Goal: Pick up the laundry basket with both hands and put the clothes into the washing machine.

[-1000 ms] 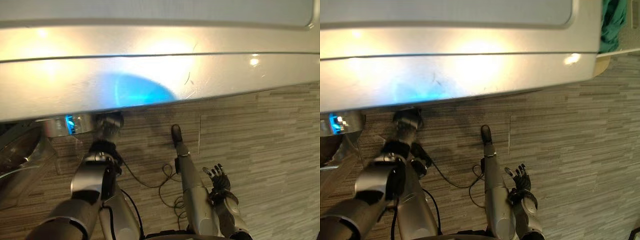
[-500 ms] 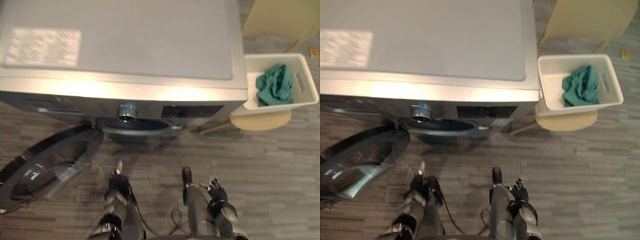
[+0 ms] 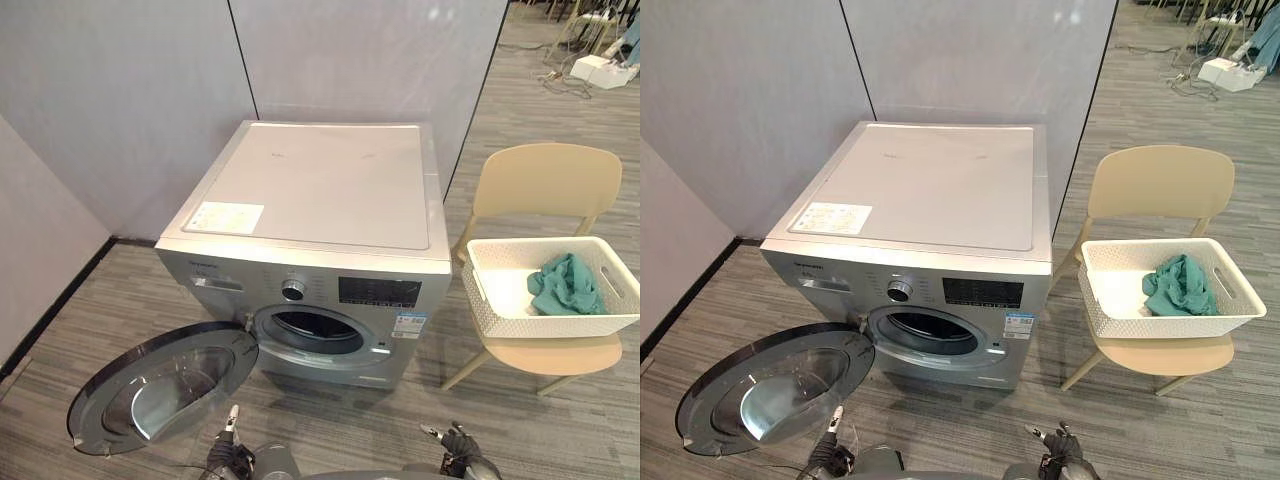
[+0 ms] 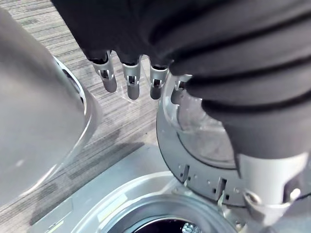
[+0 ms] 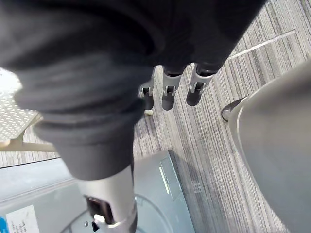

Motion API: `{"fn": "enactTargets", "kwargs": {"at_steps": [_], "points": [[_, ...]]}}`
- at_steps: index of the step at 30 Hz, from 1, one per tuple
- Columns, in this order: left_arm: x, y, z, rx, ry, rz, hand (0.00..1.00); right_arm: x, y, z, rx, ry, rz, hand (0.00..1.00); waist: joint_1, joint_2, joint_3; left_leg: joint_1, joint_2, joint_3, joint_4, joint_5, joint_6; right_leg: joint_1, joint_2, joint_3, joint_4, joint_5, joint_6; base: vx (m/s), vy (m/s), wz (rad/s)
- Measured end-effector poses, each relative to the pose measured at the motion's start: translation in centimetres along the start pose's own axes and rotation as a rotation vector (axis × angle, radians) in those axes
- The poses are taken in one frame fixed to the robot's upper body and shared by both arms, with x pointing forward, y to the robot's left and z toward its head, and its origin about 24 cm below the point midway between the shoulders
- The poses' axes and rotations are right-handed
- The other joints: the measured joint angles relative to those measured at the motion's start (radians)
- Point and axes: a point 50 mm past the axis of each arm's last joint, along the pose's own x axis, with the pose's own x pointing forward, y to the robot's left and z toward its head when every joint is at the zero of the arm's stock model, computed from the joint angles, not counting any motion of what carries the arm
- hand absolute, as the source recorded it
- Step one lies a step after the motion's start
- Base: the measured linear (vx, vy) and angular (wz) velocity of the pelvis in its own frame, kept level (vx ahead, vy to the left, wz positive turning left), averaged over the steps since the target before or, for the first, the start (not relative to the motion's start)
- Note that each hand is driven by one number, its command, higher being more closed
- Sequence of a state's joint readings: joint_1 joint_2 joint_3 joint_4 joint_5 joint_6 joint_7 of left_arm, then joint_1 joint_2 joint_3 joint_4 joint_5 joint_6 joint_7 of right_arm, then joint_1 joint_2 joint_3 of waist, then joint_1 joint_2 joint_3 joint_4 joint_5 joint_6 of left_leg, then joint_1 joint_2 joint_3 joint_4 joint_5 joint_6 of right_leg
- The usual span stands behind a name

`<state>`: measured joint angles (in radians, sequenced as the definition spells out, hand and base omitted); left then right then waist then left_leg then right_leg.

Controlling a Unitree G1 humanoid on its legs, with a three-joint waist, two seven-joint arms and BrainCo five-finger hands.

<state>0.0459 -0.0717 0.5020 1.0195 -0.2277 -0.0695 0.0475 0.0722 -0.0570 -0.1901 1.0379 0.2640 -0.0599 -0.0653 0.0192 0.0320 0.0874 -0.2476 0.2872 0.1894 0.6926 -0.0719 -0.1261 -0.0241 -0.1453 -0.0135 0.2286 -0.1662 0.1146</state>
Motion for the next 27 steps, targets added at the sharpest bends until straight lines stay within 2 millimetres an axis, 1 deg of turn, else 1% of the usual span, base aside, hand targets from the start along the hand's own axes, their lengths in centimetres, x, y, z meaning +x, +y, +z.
{"fn": "enactTargets", "kwargs": {"at_steps": [1,2,3,4,5,6,7,9,10,11,12,13,14,15,16,17,18,19,20,21,22,23,24,26,27], "points": [[0.0,-0.1,0.0,0.026,0.001,-0.007,0.00,0.0,0.1,0.1,0.000,-0.005,0.002,0.00,0.000,0.004,-0.005,0.006,-0.009,-0.001,-0.004,-0.045,0.005,0.004,0.005,0.008,-0.015,0.009,0.002,0.03,0.194,-0.40],[0.0,-0.4,0.1,0.102,-0.001,-0.023,0.00,0.0,0.3,0.0,0.003,0.000,0.007,0.00,-0.001,0.006,-0.021,0.046,-0.018,-0.017,-0.076,-0.100,-0.012,-0.002,0.024,0.021,-0.031,0.023,0.009,0.03,0.175,-0.32],[0.1,-0.7,0.3,0.175,-0.007,-0.036,0.00,-0.1,0.6,-0.3,0.008,0.007,0.012,0.00,-0.002,-0.009,-0.033,0.076,-0.035,-0.020,-0.146,-0.133,-0.012,-0.007,0.023,0.035,-0.057,0.039,0.010,0.03,0.163,-0.33],[0.1,-1.1,0.3,0.247,-0.009,-0.046,0.00,-0.1,0.6,-0.5,0.013,0.014,0.011,0.00,-0.003,-0.019,-0.044,0.099,-0.049,-0.017,-0.224,-0.153,0.002,-0.015,0.023,0.044,-0.079,0.059,0.010,0.05,0.160,-0.21],[0.2,-2.0,0.5,0.319,-0.014,-0.078,0.00,-0.2,1.3,-0.9,0.039,0.028,0.021,0.00,-0.006,-0.043,-0.046,0.128,-0.069,0.004,-0.314,-0.151,0.014,-0.016,0.018,0.062,-0.107,0.088,-0.018,0.04,0.118,-0.22],[0.3,-2.5,0.6,0.333,-0.016,-0.094,0.00,-0.2,1.3,-1.1,0.050,0.033,0.021,0.00,-0.002,-0.048,-0.049,0.143,-0.072,0.012,-0.333,-0.144,0.013,-0.013,0.021,0.069,-0.117,0.100,-0.033,0.03,0.094,-0.31],[0.3,-2.7,0.4,0.356,-0.007,-0.106,0.00,-0.3,1.4,-1.4,0.058,0.042,0.024,0.00,-0.005,-0.055,-0.058,0.172,-0.078,0.031,-0.372,-0.130,0.015,-0.003,0.017,0.073,-0.132,0.112,-0.049,-0.01,0.019,-0.29],[0.2,-3.1,0.0,0.392,0.005,-0.125,0.00,-0.4,1.3,-1.6,0.059,0.047,0.032,0.00,-0.007,-0.055,-0.062,0.209,-0.088,0.060,-0.420,-0.115,0.010,0.003,0.007,0.079,-0.145,0.114,-0.052,-0.06,-0.014,-0.36],[0.1,-3.5,-0.3,0.430,0.010,-0.144,0.00,-0.4,1.0,-1.6,0.055,0.046,0.031,0.00,-0.011,-0.045,-0.072,0.234,-0.097,0.083,-0.480,-0.093,0.006,-0.015,0.005,0.096,-0.144,0.114,-0.050,-0.05,-0.043,-0.45],[0.1,-3.7,-0.3,0.450,0.010,-0.151,0.00,-0.3,0.9,-1.5,0.054,0.043,0.029,0.00,-0.012,-0.042,-0.073,0.242,-0.099,0.095,-0.498,-0.088,-0.001,-0.034,0.005,0.104,-0.133,0.111,-0.045,0.02,-0.063,-0.57],[0.1,-4.1,-0.2,0.482,0.001,-0.166,0.00,-0.2,0.8,-0.9,0.051,0.022,0.031,0.00,-0.010,-0.049,-0.068,0.245,-0.100,0.112,-0.517,-0.089,-0.006,-0.085,0.015,0.128,-0.085,0.108,-0.035,0.02,-0.065,-0.89],[0.2,-4.3,0.1,0.498,-0.007,-0.171,0.00,-0.2,1.0,-0.5,0.051,0.008,0.037,0.00,-0.009,-0.033,-0.060,0.241,-0.102,0.118,-0.521,-0.089,-0.004,-0.156,0.031,0.133,-0.002,0.115,-0.026,0.02,-0.065,-1.06],[0.2,-4.4,0.1,0.508,-0.009,-0.175,0.00,-0.1,1.1,-0.2,0.051,-0.006,0.040,0.00,-0.011,-0.028,-0.053,0.240,-0.101,0.127,-0.528,-0.086,-0.004,-0.193,0.041,0.131,0.039,0.115,-0.026,-0.05,-0.067,-1.30],[0.2,-4.7,0.3,0.529,-0.013,-0.179,0.00,0.0,1.0,0.3,0.048,-0.022,0.039,0.00,-0.011,-0.028,-0.036,0.256,-0.102,0.178,-0.551,-0.084,0.003,-0.248,0.052,0.118,0.103,0.115,-0.026,-0.06,-0.059,-1.26],[0.3,-4.8,0.4,0.535,-0.011,-0.181,0.00,0.0,0.7,0.1,0.036,-0.009,0.029,0.00,-0.020,-0.030,-0.022,0.278,-0.103,0.217,-0.559,-0.079,0.011,-0.260,0.054,0.098,0.107,0.115,-0.026,-0.05,-0.056,-1.14],[0.3,-4.8,0.3,0.539,-0.009,-0.183,0.00,-0.1,0.6,-0.1,0.032,-0.002,0.026,0.00,-0.029,-0.030,-0.017,0.289,-0.100,0.230,-0.560,-0.079,0.011,-0.255,0.054,0.088,0.096,0.113,-0.029,0.06,-0.072,-0.96],[0.3,-4.5,0.0,0.554,0.003,-0.176,0.00,-0.1,0.4,-0.2,0.044,0.000,0.018,0.00,-0.040,-0.024,-0.013,0.319,-0.088,0.262,-0.562,-0.066,0.004,-0.247,0.045,0.062,0.077,0.098,-0.058,0.08,-0.112,-0.66],[0.3,-4.4,-0.1,0.557,0.010,-0.173,0.00,0.0,-0.3,0.0,0.058,-0.008,-0.003,0.00,-0.065,-0.010,-0.003,0.343,-0.077,0.286,-0.574,-0.061,-0.004,-0.250,-0.008,-0.056,0.115,0.062,-0.114,0.07,-0.101,-0.59],[0.3,-4.2,-0.1,0.560,0.010,-0.170,0.00,-0.1,-0.4,0.0,0.063,-0.008,-0.008,0.00,-0.068,-0.013,-0.002,0.358,-0.078,0.296,-0.581,-0.059,-0.006,-0.253,-0.039,-0.109,0.142,0.051,-0.124,0.01,-0.124,-0.39],[0.4,-4.0,0.2,0.593,0.003,-0.171,0.00,-0.1,-0.7,-0.4,0.073,0.006,-0.021,0.00,-0.065,-0.022,-0.003,0.384,-0.079,0.308,-0.589,-0.057,-0.017,-0.259,-0.069,-0.167,0.182,0.051,-0.119,0.02,-0.128,-0.22],[0.5,-3.6,0.3,0.615,0.008,-0.165,0.00,-0.2,-1.3,-0.6,0.076,0.012,-0.038,0.00,-0.067,-0.022,-0.005,0.399,-0.080,0.297,-0.600,-0.052,-0.034,-0.252,-0.059,-0.169,0.194,0.044,-0.085,0.03,-0.142,-0.17],[0.5,-3.6,0.3,0.630,0.007,-0.169,0.00,-0.2,-1.7,-0.6,0.077,0.010,-0.050,0.00,-0.068,-0.024,-0.006,0.401,-0.079,0.292,-0.610,-0.052,-0.039,-0.243,-0.047,-0.165,0.192,0.044,-0.076,0.00,-0.110,-0.13],[0.4,-3.4,0.0,0.658,0.018,-0.177,0.00,-0.3,-2.5,-0.9,0.072,0.026,-0.070,0.00,-0.061,-0.011,-0.004,0.402,-0.074,0.272,-0.626,-0.058,-0.041,-0.248,-0.025,-0.154,0.185,0.044,-0.070,-0.01,-0.062,-0.24],[0.4,-3.2,-0.5,0.699,0.037,-0.189,0.00,-0.4,-3.7,-1.6,0.060,0.065,-0.099,0.00,-0.059,0.011,-0.004,0.401,-0.055,0.275,-0.624,-0.065,-0.052,-0.251,0.004,-0.144,0.174,0.043,-0.047,0.01,-0.088,-0.31],[0.3,-2.9,-0.6,0.704,0.041,-0.188,0.00,-0.6,-4.0,-2.2,0.057,0.097,-0.105,0.00,-0.058,0.014,-0.003,0.404,-0.045,0.274,-0.624,-0.073,-0.062,-0.249,0.021,-0.142,0.168,0.043,-0.046,0.06,-0.110,-0.35]]}}
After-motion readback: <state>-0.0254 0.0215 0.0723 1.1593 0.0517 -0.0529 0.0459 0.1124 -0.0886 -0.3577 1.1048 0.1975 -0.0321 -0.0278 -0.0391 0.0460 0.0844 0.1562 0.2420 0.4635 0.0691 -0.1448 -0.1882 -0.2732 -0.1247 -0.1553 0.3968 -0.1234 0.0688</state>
